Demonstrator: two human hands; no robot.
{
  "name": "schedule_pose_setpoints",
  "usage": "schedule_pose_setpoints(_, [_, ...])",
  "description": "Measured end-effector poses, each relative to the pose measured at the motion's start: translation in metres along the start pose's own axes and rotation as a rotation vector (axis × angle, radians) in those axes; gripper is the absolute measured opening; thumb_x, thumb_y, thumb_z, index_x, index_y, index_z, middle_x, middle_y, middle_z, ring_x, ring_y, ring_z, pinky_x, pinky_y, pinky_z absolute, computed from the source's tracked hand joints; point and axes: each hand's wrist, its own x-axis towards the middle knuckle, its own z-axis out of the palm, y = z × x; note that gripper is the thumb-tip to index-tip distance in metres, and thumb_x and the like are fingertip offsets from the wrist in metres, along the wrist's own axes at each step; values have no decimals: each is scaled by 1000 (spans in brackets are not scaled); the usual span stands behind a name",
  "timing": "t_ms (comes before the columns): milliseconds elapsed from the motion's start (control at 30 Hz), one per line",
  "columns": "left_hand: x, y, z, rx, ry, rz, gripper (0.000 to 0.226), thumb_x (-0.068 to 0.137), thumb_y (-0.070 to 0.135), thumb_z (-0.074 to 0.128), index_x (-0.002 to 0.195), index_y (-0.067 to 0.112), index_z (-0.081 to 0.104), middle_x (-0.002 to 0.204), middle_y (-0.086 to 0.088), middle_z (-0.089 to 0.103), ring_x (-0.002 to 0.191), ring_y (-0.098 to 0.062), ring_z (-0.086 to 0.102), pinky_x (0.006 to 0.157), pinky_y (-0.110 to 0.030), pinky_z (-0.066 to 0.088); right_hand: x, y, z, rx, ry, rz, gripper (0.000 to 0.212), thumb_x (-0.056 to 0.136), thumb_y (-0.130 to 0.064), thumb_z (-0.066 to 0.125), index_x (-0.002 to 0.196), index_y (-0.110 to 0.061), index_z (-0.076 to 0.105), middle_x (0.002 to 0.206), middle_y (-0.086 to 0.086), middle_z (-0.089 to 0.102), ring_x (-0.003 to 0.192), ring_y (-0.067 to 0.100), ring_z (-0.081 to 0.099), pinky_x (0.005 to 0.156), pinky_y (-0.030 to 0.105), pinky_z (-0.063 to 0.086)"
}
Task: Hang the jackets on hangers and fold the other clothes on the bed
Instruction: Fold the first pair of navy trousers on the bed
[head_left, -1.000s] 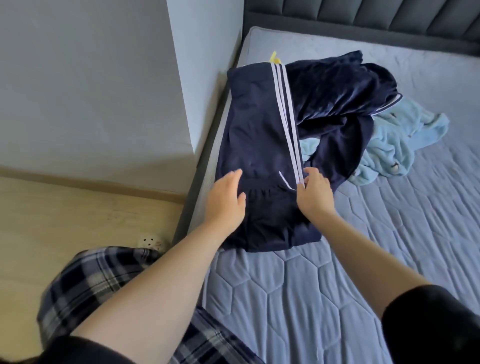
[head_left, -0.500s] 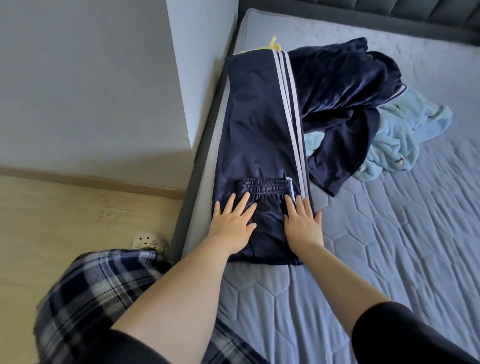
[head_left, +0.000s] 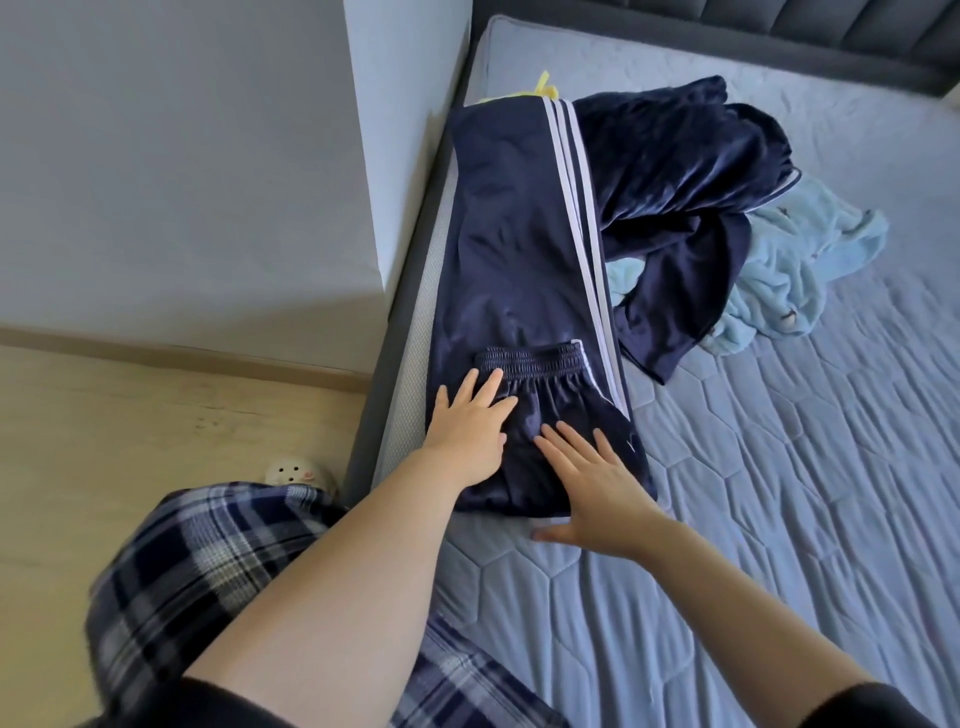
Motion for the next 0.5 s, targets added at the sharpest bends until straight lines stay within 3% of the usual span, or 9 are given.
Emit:
schedule_pose_setpoints(100, [-4,7,-15,74,9,106,48,97,34,47,142,20,41,161,-1,7,147,-24,-8,115,-52,1,-12,7,7,-90,66,34,101,74,-55,63,153,-21,10,161,-3,2,144,14,-16,112,42,-18])
schedule_pose_setpoints(167, [-9,15,-19,97,-55,173,58,91,48,49,141,17,43,157,-1,20,147,-23,-1,115,-52,2,-16,10,7,-172,118,71,97,67,-35,75,150,-18,27,159,4,18,146,21,-1,113,49,-6])
schedule_pose_setpoints(233, [-17,24,-12,164,-149,186,86,81,63,55,148,16,30,159,-2,14,147,-23,-2,115,-53,0,-17,15,7,-229,119,108,98,65,-28,79,149,-19,30,157,7,23,147,28,12,113,54,2])
schedule_pose_setpoints(300, [-26,30,3,317,-248,155,111,73,66,63,153,16,6,161,-2,-6,147,-25,-11,115,-56,-2,-14,18,8,-253,65,142,99,75,-27,72,153,-22,12,160,5,8,148,27,1,114,54,-4])
schedule_pose_setpoints(400, [-33,28,17,414,-232,119,101,83,37,68,153,19,-3,160,-2,-13,146,-25,-13,116,-56,2,-7,15,9,-301,18,162,89,86,-15,59,153,-22,2,160,6,5,148,24,2,116,50,-3])
schedule_pose_setpoints(467, [-31,23,16,349,-152,131,82,88,15,61,153,20,10,160,-3,0,147,-24,0,117,-50,14,-4,13,6,-295,28,141,77,89,-12,53,153,-21,10,158,6,18,145,23,15,118,43,4])
schedule_pose_setpoints(500, [-29,21,13,283,-113,125,70,88,7,56,149,19,24,157,-6,16,145,-26,14,113,-45,26,-2,12,3,-280,40,124,72,89,-11,51,151,-21,18,155,6,27,142,22,25,117,38,10])
